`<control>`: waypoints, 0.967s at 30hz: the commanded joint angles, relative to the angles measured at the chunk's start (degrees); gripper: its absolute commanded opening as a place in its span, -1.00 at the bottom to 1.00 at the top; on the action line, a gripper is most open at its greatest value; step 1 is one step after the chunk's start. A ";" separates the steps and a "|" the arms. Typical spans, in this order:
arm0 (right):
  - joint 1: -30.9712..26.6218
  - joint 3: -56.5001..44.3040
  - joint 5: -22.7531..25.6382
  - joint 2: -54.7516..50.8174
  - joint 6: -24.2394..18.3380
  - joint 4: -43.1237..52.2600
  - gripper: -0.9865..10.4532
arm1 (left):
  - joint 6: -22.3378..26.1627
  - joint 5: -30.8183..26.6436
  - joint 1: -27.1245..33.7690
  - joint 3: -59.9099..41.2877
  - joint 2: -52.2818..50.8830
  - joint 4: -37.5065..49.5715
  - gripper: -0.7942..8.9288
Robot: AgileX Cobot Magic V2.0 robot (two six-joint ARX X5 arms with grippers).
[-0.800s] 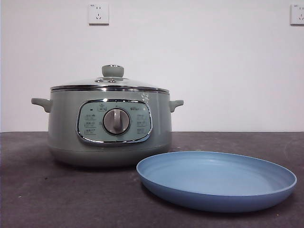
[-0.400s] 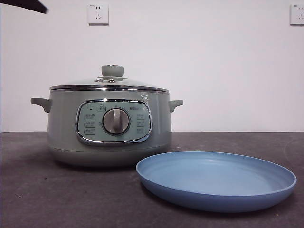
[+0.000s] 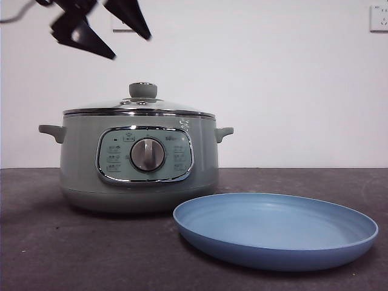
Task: Take the potato out from the steamer,put the potato on the plate,close the lid
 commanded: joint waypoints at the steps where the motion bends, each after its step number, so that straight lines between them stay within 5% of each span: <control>1: 0.09 0.11 0.00 0.04 0.17 0.20 0.22 | 2.03 -1.92 -1.11 1.57 3.78 0.59 0.58; 23: 0.09 0.11 0.22 0.04 0.13 0.24 0.22 | 2.82 -4.70 -3.34 1.99 10.38 1.09 0.56; 29: 0.09 0.11 0.22 0.04 0.13 0.24 0.22 | 2.80 -4.68 -3.34 1.99 10.38 0.66 0.01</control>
